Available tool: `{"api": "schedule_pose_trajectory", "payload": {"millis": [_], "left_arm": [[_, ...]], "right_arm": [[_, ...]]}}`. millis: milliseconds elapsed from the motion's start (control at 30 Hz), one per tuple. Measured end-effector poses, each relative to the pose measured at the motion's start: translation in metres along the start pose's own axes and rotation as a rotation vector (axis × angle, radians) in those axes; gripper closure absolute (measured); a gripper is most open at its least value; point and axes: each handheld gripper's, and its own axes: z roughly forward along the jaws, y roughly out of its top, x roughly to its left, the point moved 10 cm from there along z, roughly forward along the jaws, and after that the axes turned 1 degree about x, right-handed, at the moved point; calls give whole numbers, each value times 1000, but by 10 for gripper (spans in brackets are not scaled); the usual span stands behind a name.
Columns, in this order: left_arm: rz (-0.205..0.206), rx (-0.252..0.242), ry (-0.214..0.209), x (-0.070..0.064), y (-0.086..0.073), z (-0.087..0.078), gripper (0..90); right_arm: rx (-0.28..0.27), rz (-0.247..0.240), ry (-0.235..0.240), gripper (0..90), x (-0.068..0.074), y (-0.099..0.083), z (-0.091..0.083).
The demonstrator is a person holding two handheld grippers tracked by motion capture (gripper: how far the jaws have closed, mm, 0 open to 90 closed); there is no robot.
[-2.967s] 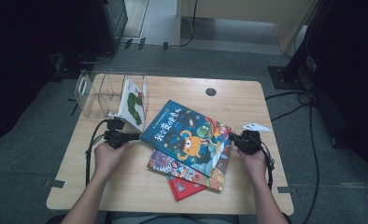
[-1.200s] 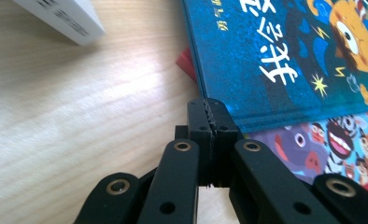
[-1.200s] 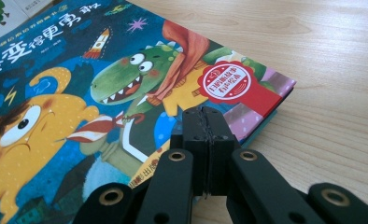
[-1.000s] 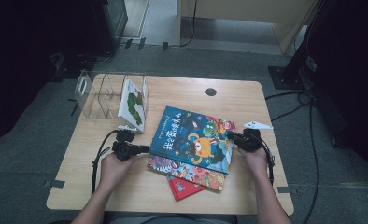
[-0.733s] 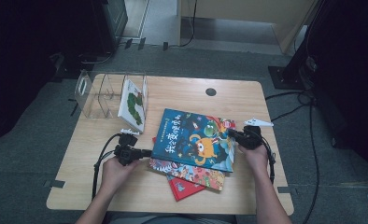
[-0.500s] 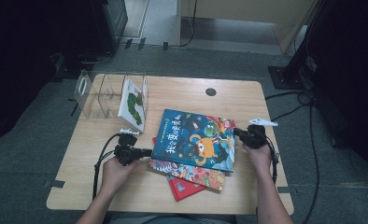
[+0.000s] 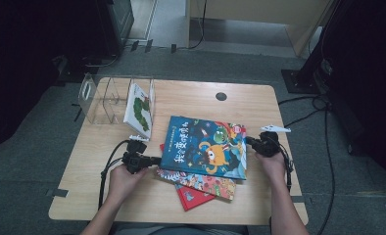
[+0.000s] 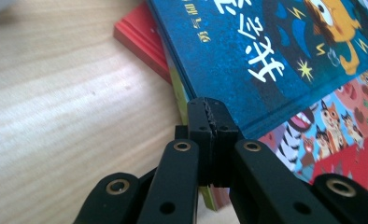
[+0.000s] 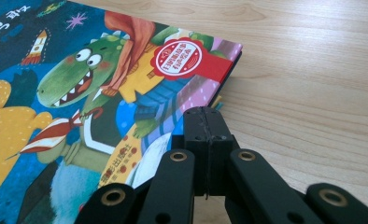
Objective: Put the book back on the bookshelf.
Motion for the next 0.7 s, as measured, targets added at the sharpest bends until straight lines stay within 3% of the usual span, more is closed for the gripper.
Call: {"api": "schedule_pose_trajectory", "payload": {"millis": [167,333,467,700], "left_arm": [[-8,-9,-16,-6,-5,-5,893],[-30,-23,-5,0,-2,-12,806],[-56,-31,-10,8,7,-15,657],[-27,-11,24,14,17,-4,481]], "right_arm": [[3,-11,12,900,4,1,2],[11,-23,20,900,5,2,3],[6,-21,20,900,5,4,2],[23,-30,28,900,7,-2,-2]]}}
